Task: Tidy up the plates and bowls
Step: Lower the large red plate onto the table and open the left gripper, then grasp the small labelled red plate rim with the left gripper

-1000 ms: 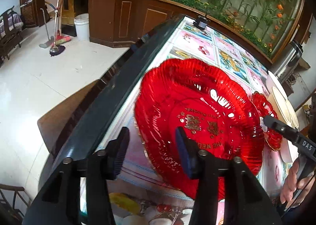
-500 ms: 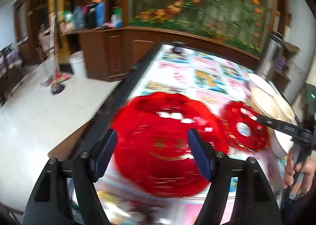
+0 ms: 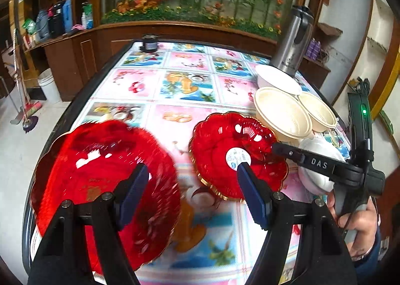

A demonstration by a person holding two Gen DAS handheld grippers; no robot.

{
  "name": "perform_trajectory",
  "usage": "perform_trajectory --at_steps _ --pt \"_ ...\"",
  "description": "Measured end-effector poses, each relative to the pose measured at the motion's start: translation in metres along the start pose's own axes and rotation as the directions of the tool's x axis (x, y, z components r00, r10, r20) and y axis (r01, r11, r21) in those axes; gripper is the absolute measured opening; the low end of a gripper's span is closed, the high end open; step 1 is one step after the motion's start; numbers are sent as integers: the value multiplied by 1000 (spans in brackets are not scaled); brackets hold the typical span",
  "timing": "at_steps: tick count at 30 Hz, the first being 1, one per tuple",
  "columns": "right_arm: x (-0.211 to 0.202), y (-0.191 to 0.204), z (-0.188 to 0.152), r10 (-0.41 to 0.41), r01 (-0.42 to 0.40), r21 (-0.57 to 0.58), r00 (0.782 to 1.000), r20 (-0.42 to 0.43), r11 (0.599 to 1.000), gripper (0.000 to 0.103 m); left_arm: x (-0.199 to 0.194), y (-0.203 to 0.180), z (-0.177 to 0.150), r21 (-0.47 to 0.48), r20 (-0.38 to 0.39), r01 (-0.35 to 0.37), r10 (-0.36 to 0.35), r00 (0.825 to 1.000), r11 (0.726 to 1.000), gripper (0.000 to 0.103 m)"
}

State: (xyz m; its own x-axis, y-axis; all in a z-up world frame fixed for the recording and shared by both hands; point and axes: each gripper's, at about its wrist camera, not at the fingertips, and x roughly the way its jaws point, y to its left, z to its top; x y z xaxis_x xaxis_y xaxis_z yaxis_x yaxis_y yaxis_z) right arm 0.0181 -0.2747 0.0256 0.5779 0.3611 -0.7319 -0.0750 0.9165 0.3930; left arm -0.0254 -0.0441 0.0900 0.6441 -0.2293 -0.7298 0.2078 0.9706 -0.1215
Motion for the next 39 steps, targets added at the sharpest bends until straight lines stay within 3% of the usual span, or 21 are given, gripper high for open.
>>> perform_trajectory --at_steps 5,11,15,17,19,25,30,34,39 --pt "-1 -10 3 -11 11 31 1000 0 999 24 26 -9 17 18 -59 -31 32 998 999 73" --pt "-7 -13 7 -37 36 38 999 33 999 24 62 -11 31 -15 -151 -7 5 989 1000 73" --pt "-13 -10 5 -134 133 11 989 68 991 26 72 -15 31 -7 -171 -9 8 985 1000 73" --pt "-21 -5 7 -177 181 -23 977 117 983 36 76 -16 31 -7 -178 0 -1 984 1000 73" --pt "-23 -11 9 -132 132 8 985 110 991 43 80 -18 31 -7 -187 3 -5 982 1000 73" --pt "-19 -21 12 -168 167 20 982 83 986 43 89 -25 25 14 -217 -13 16 976 1000 73" --pt "-9 -14 8 -131 132 -22 991 33 991 45 93 -28 21 33 -225 -18 25 974 999 73" --pt "-6 -10 5 47 -47 -5 999 -13 999 46 90 -30 17 38 -217 -6 15 976 999 73" --pt "-3 -8 2 18 -18 -12 999 -30 1000 43 89 -32 15 48 -194 13 -3 981 999 73"
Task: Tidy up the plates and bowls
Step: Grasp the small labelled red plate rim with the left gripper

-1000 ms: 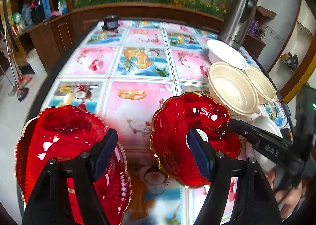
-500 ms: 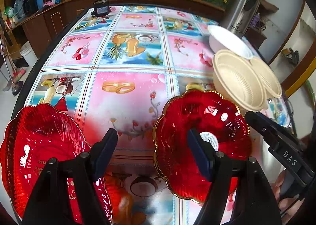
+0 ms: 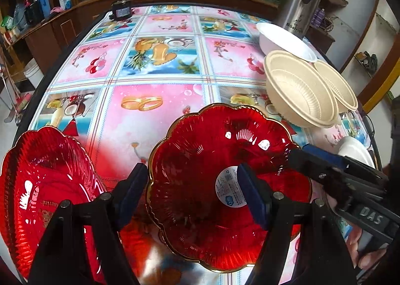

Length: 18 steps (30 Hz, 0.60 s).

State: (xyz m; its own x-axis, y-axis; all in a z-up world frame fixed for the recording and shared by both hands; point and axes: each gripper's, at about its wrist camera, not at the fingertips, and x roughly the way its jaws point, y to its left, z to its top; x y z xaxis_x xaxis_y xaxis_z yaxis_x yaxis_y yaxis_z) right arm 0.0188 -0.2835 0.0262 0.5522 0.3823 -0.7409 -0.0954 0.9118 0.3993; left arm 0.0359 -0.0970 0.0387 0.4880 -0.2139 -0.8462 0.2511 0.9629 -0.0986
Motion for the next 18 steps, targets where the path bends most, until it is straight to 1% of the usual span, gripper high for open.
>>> perform_trajectory --at_steps 1,2,3,4,5,6,7,8,9,14,18 --pt "2 0 -1 -5 5 -1 1000 -9 1000 40 0 -1 0 8 6 0 0 1000 1000 72" --pt "4 -1 -1 -20 20 -2 1000 -19 1000 33 0 -3 0 17 12 -11 11 1000 1000 68" --pt "6 -1 -3 -54 54 -8 998 -23 999 28 0 -3 -1 25 24 -33 32 999 999 61" --pt "6 -1 -3 -75 74 -15 997 -21 997 18 0 -4 -2 38 32 -67 66 997 997 57" --pt "6 -2 -2 -86 86 -17 996 -15 996 11 0 -4 -1 41 36 -79 78 996 996 50" --pt "3 -4 -2 -90 90 -15 996 -5 996 8 1 -2 -2 39 39 -83 82 996 996 45" --pt "0 -5 -2 -90 90 -12 996 11 996 6 0 -1 -3 36 41 -80 79 996 996 43" --pt "-2 -6 -1 -86 87 -10 996 24 996 6 -1 0 -3 34 46 -79 78 996 996 39" --pt "-5 -7 -1 -83 83 -7 996 37 996 5 -2 0 -4 34 51 -81 79 996 996 38" --pt "-12 -8 0 -55 55 0 997 60 999 5 -8 -4 -4 42 90 -118 114 989 992 38" --pt "-16 -5 2 -43 43 0 996 83 999 5 -12 -4 -4 34 105 -119 115 988 992 38"
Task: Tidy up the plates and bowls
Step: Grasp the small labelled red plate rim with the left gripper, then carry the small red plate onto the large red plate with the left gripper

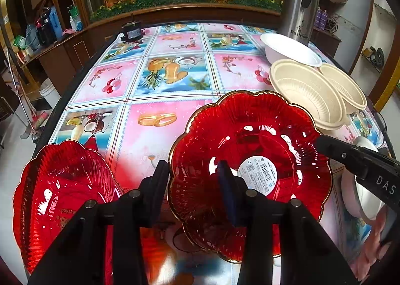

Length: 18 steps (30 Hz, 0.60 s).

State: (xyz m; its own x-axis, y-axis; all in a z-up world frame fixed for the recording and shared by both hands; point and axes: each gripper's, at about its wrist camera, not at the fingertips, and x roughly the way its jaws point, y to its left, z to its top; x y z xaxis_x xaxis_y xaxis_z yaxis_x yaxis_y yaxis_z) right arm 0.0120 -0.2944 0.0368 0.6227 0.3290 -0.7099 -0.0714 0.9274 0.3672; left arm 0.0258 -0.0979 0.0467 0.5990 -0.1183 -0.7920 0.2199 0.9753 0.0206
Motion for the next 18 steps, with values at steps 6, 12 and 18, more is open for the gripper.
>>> perform_trajectory --at_steps 6,12,18 --pt "-9 0 2 25 -25 4 999 33 1000 5 -5 0 3 -10 17 1 -1 1000 1000 38" --pt "-13 -2 4 36 -37 19 998 52 999 5 -12 -5 8 2 37 -18 18 999 1000 38" --pt "-17 -2 5 52 -54 26 997 63 998 5 -14 -5 10 0 44 -22 22 999 1000 38"
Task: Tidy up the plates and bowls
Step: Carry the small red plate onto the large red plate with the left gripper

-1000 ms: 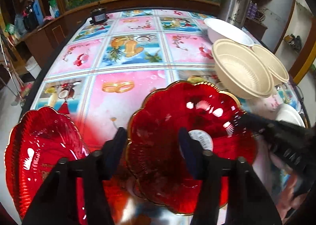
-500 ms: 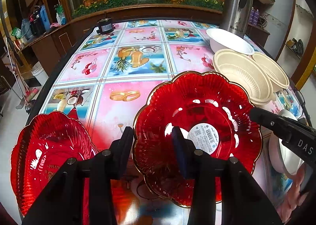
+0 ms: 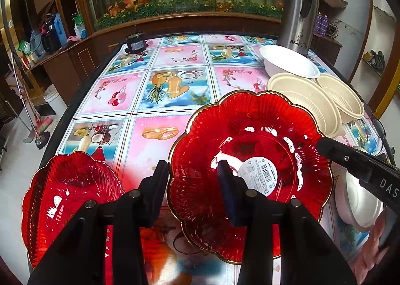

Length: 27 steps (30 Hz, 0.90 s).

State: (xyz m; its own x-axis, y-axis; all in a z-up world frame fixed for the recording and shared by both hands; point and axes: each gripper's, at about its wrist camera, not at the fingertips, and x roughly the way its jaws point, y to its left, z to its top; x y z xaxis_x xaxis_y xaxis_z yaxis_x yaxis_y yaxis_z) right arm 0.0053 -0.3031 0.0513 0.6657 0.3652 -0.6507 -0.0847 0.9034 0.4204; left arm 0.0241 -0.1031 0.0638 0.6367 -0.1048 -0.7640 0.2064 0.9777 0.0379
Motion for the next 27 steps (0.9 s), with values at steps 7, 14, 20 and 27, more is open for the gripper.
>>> perform_trajectory --at_steps 7,14,20,27 --pt "-7 2 1 29 -29 1 999 19 1000 5 -9 1 3 -5 16 -4 4 1000 1000 38" --pt "-12 8 2 71 -72 11 997 28 997 5 -27 12 4 -21 53 -20 21 998 1000 39" --pt "-14 28 0 116 -116 -4 993 28 993 5 -43 31 -2 -50 82 -36 40 996 998 39" --pt "-5 57 -5 128 -128 -38 992 8 991 7 -50 57 -13 -92 87 -71 79 993 993 39"
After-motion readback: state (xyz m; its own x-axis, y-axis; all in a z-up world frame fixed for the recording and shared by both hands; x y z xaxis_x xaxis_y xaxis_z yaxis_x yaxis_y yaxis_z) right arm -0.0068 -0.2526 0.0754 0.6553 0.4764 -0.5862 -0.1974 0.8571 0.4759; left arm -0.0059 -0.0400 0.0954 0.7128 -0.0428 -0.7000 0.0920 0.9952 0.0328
